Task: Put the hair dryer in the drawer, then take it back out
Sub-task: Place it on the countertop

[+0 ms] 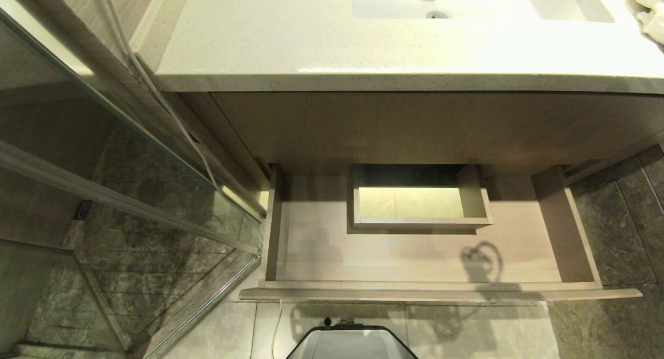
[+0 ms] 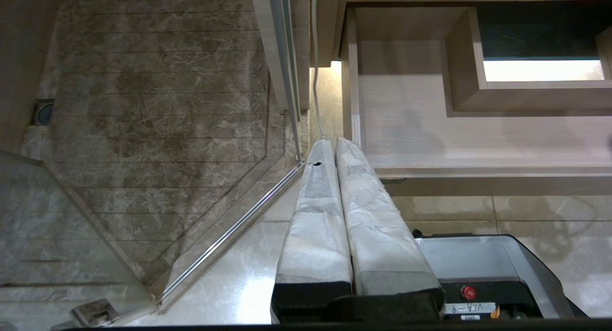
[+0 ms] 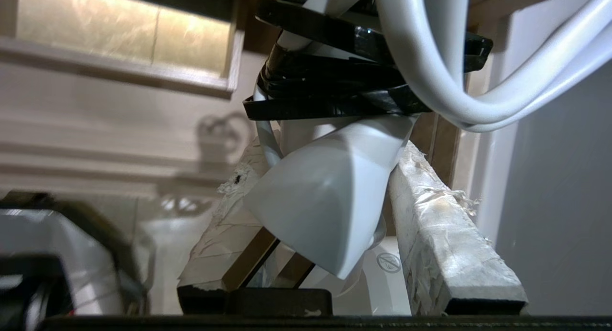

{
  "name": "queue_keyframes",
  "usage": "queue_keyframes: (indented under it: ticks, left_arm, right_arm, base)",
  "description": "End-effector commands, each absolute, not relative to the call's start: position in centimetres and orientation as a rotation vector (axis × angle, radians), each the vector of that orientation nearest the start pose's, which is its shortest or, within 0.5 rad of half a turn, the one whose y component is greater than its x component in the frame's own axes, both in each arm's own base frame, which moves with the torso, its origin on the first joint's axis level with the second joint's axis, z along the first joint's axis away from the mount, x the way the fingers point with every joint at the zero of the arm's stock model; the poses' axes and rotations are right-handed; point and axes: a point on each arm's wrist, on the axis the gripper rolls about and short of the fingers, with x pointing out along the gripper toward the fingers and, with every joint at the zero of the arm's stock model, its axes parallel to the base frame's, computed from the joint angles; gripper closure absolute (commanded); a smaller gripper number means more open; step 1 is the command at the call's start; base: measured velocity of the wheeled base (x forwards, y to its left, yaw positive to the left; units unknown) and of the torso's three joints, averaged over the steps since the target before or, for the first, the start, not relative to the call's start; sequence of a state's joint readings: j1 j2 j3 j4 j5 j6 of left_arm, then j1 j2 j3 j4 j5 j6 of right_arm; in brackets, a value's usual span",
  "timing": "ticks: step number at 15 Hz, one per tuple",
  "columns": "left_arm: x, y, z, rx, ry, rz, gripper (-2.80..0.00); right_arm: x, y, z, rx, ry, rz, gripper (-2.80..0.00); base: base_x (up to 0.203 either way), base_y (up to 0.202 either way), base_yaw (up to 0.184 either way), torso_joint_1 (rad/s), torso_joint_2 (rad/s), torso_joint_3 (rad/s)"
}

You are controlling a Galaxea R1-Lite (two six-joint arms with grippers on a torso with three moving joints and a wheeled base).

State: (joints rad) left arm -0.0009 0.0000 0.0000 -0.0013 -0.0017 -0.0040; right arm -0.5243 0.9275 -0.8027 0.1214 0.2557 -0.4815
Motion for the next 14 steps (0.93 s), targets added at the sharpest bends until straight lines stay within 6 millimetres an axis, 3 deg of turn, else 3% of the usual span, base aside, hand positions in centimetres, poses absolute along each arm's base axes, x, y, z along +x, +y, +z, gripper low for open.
queue_keyframes:
  ticks: [1,7,9,14]
  left_arm:
    - [-2.3,0.0,7.6,-0.005,-0.001,-0.003,0.0]
    - [-2.3,0.0,7.5,-0.005,-0.001,-0.002,0.0]
    - [-2.3,0.0,7.5,-0.005,0.0,-0.003,0.0]
    - [-2.3,0.0,7.5,-0.005,0.0,-0.003,0.0]
  right_arm:
    - [8.5,-4.2,27.6,-0.396,0.261,-0.209,0.0]
    - [6.7,-3.2,26.9,-0.421,0.221,-0.215,0.0]
    - [5.4,-2.5,26.7,-0.446,0.184,-0.222,0.0]
    - [5.1,-2.3,26.3,-0.477,0.183,-0.226,0.0]
  base:
    - [0.0,0.0,0.0,0.0,0.0,0.0]
    - [0.0,0.0,0.0,0.02,0.0,0.022]
    - [0.0,0.0,0.0,0.231,0.0,0.228]
    - [0.0,0.0,0.0,0.3,-0.03,0.257]
